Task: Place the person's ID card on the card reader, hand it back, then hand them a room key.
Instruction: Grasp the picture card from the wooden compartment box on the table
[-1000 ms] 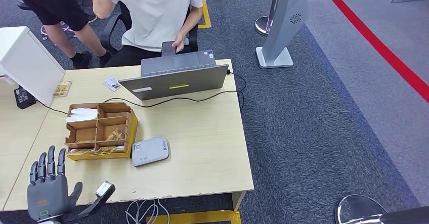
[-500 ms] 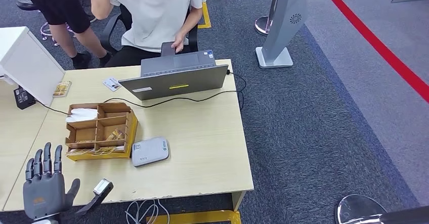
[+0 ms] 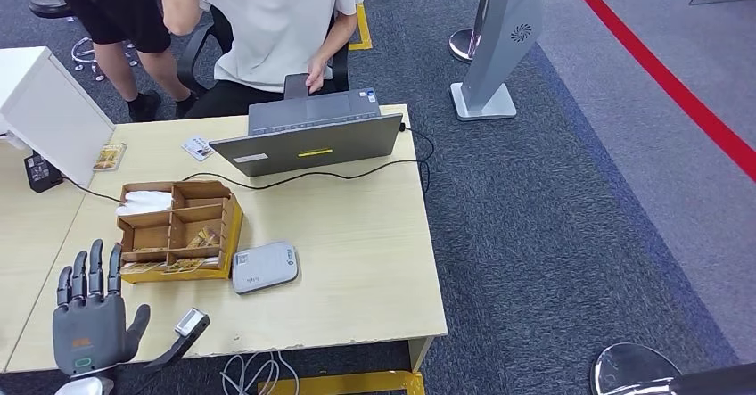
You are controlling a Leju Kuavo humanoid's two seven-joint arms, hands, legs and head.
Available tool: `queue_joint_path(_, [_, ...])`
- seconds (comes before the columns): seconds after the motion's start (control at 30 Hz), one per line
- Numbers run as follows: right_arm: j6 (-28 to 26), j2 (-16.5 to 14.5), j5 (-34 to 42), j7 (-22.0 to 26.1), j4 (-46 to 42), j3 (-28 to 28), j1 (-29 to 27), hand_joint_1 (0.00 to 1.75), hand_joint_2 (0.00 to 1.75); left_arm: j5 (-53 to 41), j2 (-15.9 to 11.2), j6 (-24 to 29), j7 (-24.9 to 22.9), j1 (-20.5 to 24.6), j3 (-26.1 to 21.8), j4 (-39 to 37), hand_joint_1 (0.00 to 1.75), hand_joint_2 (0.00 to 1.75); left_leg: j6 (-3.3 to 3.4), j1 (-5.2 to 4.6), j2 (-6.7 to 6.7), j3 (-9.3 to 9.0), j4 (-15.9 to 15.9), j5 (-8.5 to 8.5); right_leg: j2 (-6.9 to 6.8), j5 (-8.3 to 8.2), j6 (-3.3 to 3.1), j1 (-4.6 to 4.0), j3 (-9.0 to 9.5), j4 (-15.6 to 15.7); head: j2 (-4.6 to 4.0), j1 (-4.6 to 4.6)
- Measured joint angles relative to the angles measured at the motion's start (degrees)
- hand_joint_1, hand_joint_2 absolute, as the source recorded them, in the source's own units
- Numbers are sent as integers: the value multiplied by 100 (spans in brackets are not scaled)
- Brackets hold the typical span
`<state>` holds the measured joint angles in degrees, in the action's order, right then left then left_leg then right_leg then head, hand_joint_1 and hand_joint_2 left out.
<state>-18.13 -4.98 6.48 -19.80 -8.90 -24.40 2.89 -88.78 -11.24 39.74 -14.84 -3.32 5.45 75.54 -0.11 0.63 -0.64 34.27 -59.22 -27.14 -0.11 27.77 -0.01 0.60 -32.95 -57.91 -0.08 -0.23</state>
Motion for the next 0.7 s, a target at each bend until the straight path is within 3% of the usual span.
queue_joint_path(0.3, [56,19,-21,1,1,-32,6,0,175,0,-38,0,271,155,134,-114,0,175,0,0,1,1,0,0,-1,0,0,0,0,0,0,-1])
queue_joint_path(0.47, [71,32,-82,20,0,-76,11,0,175,2,43,0,636,324,-18,-401,0,175,0,0,0,0,0,0,-1,0,0,0,1,0,0,0])
queue_joint_path(0.7, [75,54,-104,17,0,-138,15,0,175,2,125,0,757,494,-218,-750,0,175,0,0,1,1,0,0,-1,0,0,0,0,0,0,-1])
